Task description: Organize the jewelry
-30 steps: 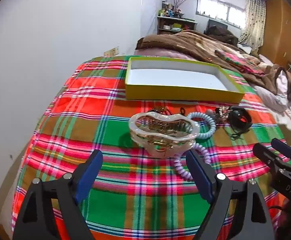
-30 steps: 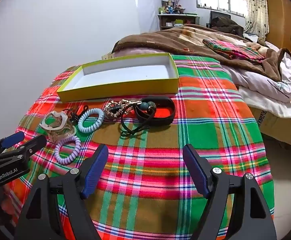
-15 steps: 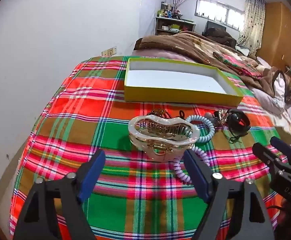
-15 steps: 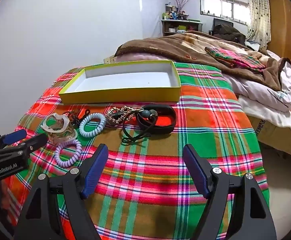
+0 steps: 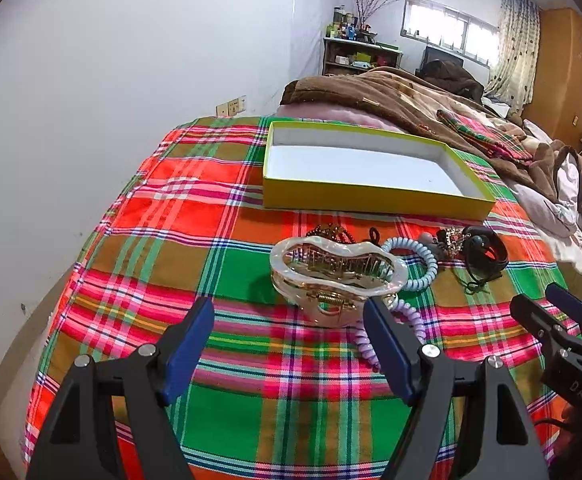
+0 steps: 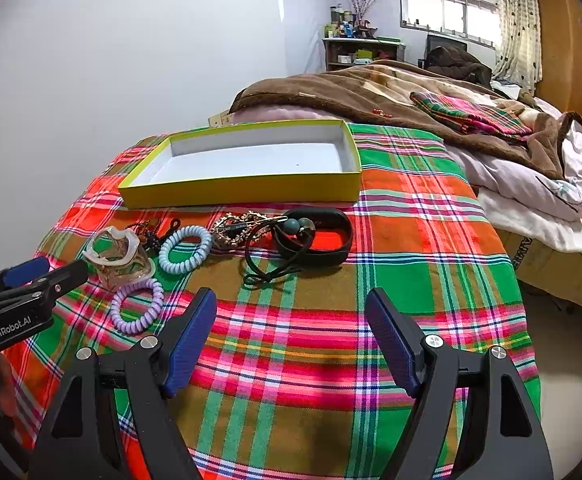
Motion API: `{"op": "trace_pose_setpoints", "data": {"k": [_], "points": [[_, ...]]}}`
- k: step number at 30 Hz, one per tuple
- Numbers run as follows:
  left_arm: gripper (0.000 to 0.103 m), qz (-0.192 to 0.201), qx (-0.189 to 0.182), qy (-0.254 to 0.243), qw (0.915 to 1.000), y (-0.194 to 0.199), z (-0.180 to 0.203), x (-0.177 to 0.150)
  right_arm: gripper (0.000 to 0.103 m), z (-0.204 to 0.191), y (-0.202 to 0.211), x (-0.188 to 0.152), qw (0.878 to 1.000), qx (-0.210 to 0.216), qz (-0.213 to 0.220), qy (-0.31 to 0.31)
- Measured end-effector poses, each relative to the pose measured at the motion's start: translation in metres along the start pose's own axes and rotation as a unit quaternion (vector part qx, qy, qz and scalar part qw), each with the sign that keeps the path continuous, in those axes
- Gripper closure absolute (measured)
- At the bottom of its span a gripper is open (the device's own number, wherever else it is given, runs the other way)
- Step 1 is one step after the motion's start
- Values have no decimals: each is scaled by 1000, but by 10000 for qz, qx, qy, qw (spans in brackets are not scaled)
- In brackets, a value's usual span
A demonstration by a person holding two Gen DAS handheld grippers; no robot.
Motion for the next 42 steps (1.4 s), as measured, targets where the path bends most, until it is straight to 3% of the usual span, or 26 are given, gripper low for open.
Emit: {"op": "trace_pose_setpoints", "data": {"k": [42], "points": [[24, 11, 109, 17, 9999, 4, -7, 0, 26, 2, 1, -1, 9999, -10, -37, -118]]}}
Point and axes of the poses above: each gripper's, at about its wrist camera, not at the fingertips, and y roughly against the way its jaws point, z to its right, x to its top, the point moved 9 cm from there along -y, roughly the way its jaws point, and after that the axes turned 5 degrees about x, right-handed, at the moved point
